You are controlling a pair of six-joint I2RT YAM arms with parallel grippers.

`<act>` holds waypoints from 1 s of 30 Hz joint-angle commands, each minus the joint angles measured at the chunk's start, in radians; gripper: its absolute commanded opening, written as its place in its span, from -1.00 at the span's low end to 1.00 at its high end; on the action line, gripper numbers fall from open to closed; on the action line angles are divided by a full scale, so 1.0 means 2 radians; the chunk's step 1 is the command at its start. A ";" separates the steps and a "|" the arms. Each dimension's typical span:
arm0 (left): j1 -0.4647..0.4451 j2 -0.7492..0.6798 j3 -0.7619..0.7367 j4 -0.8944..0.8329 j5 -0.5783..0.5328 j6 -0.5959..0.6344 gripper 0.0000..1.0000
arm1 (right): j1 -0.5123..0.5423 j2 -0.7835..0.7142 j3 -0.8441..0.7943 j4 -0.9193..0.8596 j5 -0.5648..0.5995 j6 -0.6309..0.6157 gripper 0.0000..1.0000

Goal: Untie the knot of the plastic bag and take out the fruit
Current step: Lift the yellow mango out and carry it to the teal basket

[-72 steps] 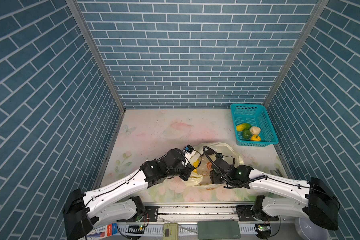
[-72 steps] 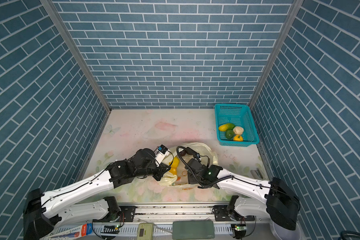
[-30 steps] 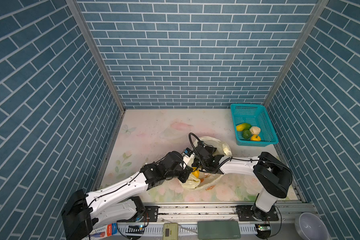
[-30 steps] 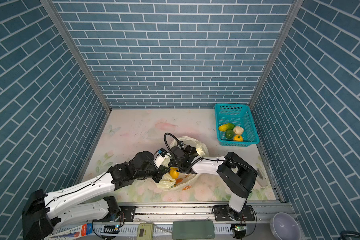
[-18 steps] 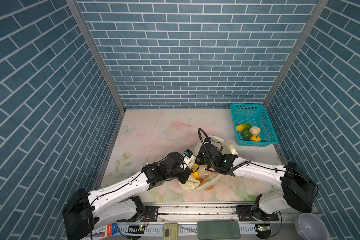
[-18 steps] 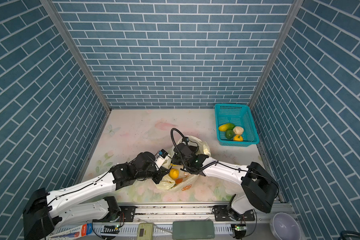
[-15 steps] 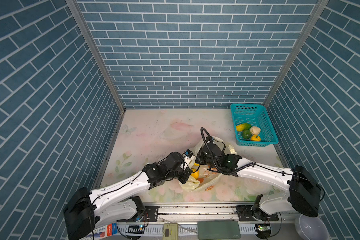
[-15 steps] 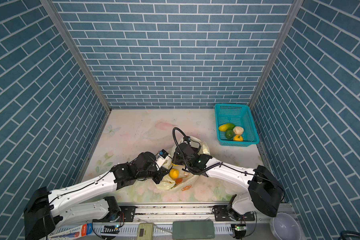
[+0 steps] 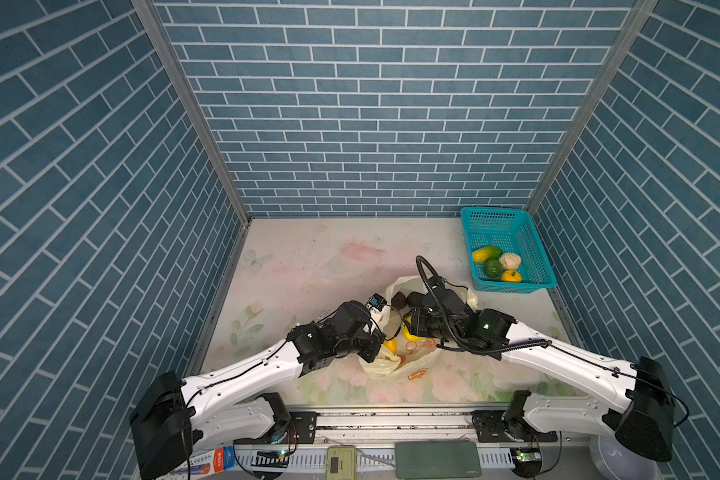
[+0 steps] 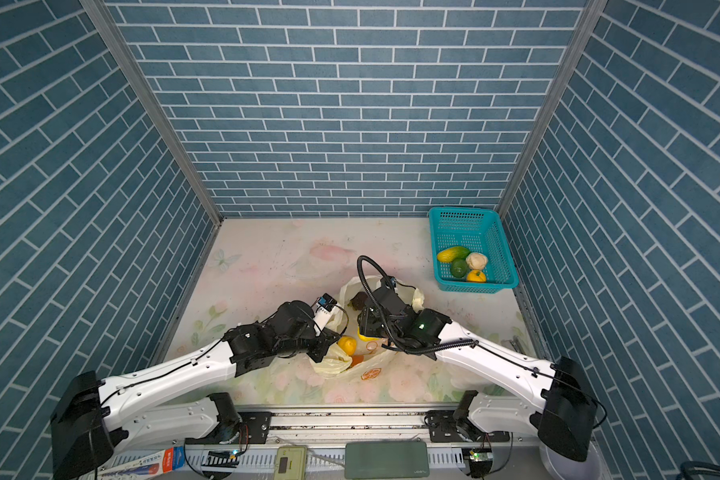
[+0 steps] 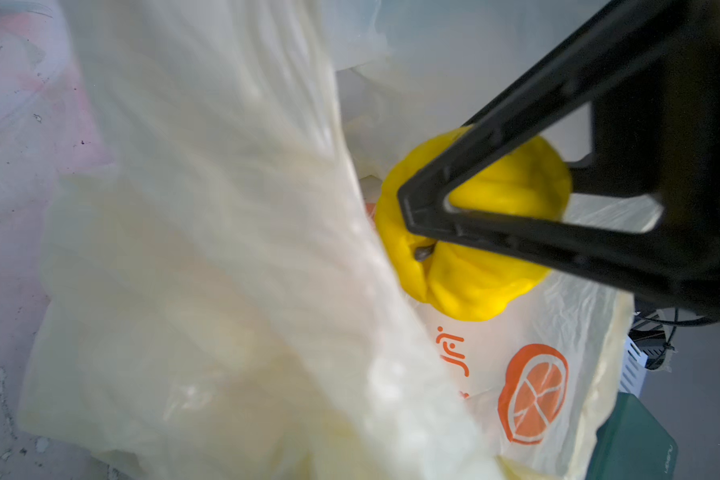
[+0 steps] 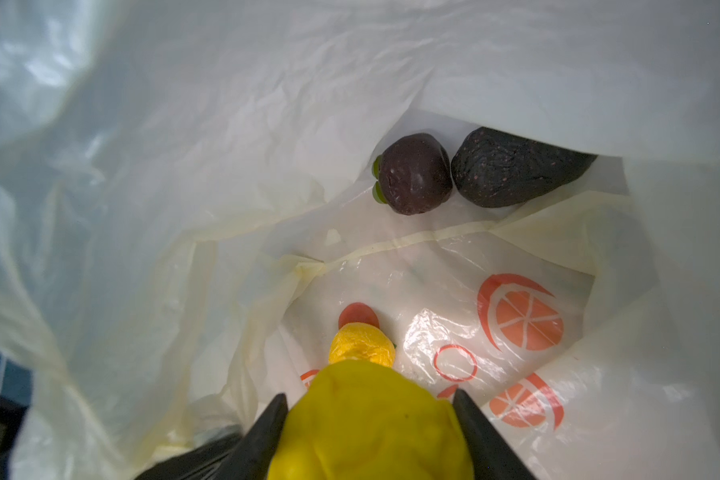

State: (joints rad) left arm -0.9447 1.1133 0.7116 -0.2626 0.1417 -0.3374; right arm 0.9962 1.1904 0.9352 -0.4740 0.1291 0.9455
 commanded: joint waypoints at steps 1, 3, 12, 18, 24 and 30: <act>0.002 0.006 0.009 0.002 -0.008 -0.003 -1.00 | -0.001 -0.018 0.070 -0.045 -0.004 -0.002 0.15; 0.002 0.006 0.008 0.002 -0.008 -0.003 -1.00 | -0.004 -0.021 0.100 -0.058 -0.001 -0.009 0.15; 0.002 0.002 0.004 0.001 -0.008 -0.004 -1.00 | -0.089 -0.029 0.179 -0.063 -0.039 -0.041 0.15; 0.002 0.008 0.015 0.002 -0.013 -0.001 -1.00 | -0.111 -0.004 0.178 -0.031 -0.084 -0.040 0.15; 0.002 0.011 0.024 0.012 -0.019 -0.006 -1.00 | -0.094 -0.007 0.094 0.060 -0.102 0.013 0.12; 0.003 0.027 0.035 0.019 -0.012 -0.006 -1.00 | -0.069 0.006 0.085 0.081 -0.094 0.021 0.12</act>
State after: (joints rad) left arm -0.9447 1.1542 0.7547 -0.2401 0.1169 -0.3481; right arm 0.8429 1.2049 1.1309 -0.3885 -0.0574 0.9463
